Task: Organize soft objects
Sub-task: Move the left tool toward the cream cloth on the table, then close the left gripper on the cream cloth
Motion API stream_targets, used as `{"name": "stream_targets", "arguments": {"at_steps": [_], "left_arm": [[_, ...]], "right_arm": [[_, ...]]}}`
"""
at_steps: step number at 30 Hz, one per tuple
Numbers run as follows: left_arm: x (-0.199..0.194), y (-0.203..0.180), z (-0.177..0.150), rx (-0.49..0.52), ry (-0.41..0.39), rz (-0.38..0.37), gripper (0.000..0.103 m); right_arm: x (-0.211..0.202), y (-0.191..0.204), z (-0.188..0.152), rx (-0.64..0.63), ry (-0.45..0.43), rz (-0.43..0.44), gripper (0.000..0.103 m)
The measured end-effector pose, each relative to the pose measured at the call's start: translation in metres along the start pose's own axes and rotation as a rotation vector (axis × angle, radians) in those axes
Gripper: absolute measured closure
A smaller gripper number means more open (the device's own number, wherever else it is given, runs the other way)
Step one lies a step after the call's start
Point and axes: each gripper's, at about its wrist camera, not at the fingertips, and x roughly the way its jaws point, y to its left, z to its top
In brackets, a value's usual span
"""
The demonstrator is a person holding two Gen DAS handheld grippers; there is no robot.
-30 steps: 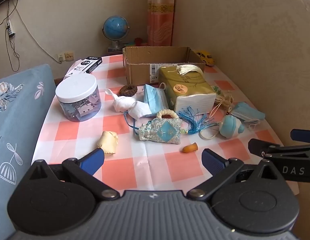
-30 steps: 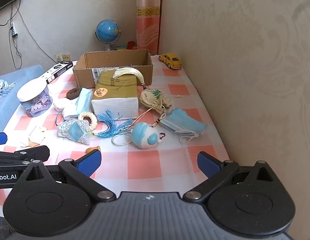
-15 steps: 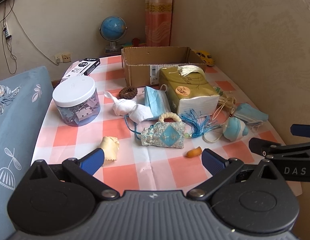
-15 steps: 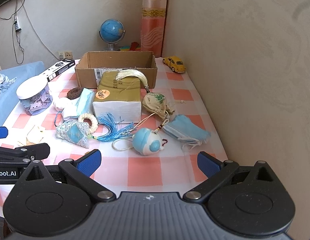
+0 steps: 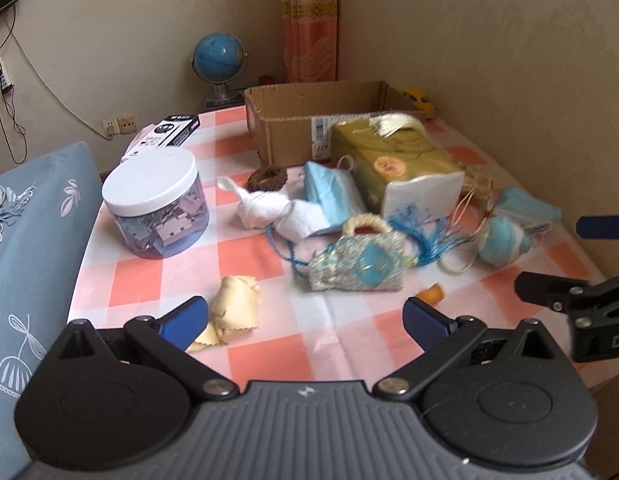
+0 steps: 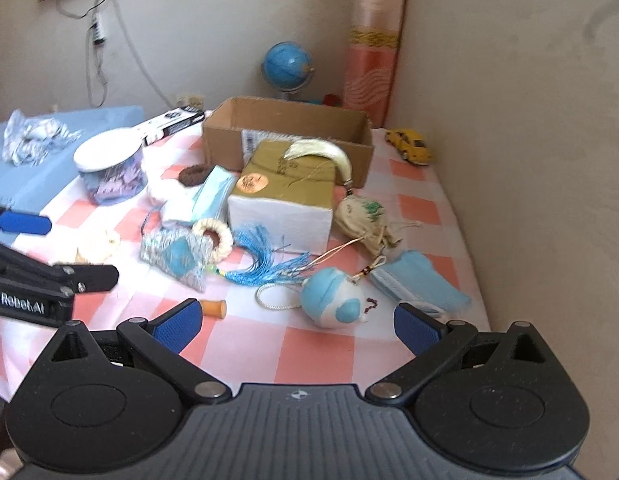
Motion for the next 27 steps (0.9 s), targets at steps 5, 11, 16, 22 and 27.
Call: {"name": "stream_targets", "arguments": {"at_steps": [5, 11, 16, 22, 27], "left_arm": [[0.017, 0.014, -0.012, 0.011, 0.037, 0.002, 0.000], [0.033, 0.026, -0.022, 0.016, 0.079, 0.010, 0.000], [0.044, 0.034, -0.026, 0.009, 0.091, -0.014, 0.000], [0.047, 0.040, -0.025, 0.012, 0.087, -0.057, 0.000], [0.048, 0.042, -0.025, 0.025, 0.078, -0.069, 0.000]], "right_arm": [[0.021, 0.002, -0.010, -0.037, 0.040, 0.084, 0.000], [0.049, 0.018, -0.021, -0.104, 0.107, 0.135, 0.000], [0.060, 0.025, -0.023, -0.127, 0.111, 0.183, 0.000], [0.066, 0.030, -0.020, -0.138, 0.091, 0.215, 0.000], [0.067, 0.033, -0.022, -0.159, 0.063, 0.240, 0.000]]}}
